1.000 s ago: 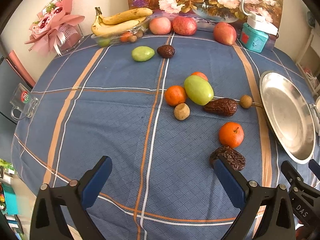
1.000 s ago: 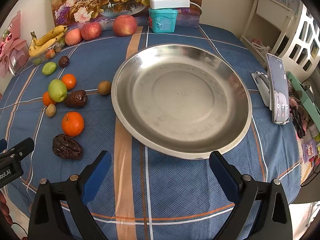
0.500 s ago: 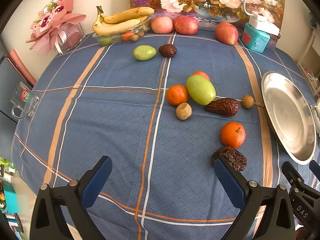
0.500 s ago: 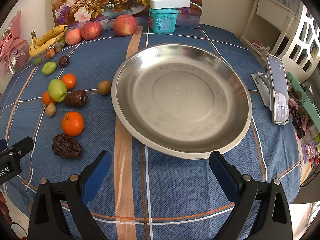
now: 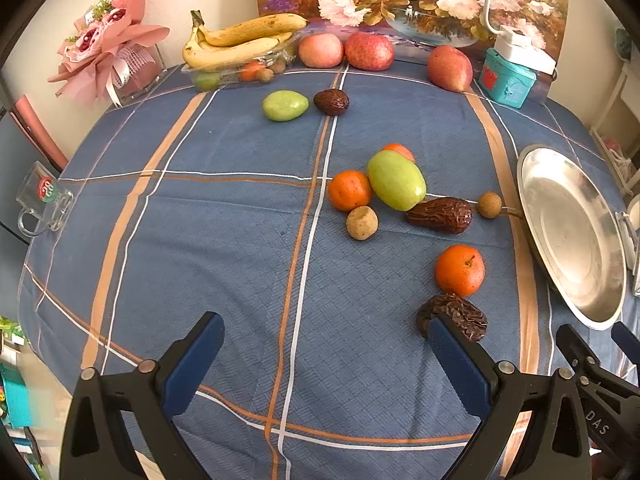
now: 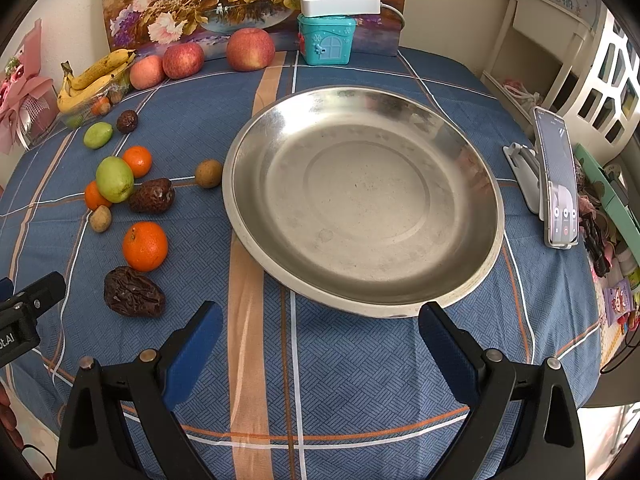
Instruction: Organize fruits
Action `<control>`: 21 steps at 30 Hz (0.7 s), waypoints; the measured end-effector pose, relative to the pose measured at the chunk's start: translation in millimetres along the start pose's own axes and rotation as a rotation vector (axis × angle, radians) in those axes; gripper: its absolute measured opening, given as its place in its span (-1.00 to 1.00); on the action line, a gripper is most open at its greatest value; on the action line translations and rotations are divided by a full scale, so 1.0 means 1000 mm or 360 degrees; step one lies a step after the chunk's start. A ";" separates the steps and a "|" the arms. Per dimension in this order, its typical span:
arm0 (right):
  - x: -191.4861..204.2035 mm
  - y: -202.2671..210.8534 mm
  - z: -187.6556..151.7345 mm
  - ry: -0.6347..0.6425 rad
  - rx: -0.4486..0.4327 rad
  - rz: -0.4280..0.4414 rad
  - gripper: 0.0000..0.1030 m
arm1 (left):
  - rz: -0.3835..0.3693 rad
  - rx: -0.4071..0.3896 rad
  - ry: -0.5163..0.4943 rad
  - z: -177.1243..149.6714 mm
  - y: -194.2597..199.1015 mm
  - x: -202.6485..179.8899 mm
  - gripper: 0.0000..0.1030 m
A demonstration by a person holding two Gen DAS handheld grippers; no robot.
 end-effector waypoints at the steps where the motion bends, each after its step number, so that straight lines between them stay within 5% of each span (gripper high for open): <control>1: 0.000 0.000 0.000 0.0000 0.0001 -0.0001 0.91 | -0.0002 0.0001 0.0003 0.000 0.000 -0.001 1.00; 21: 0.009 -0.002 0.001 0.0029 -0.0010 -0.0026 0.91 | -0.0059 -0.0062 0.0155 0.015 -0.006 0.020 1.00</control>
Point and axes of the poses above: each gripper's, at about its wrist camera, not at the fingertips, and y roughly against the way its jaws point, x to its left, z to its top, the point moved 5 cm from there along -y, roughly the way its jaws point, and after that the axes turned 2 degrees about y, right-handed, at the moved point
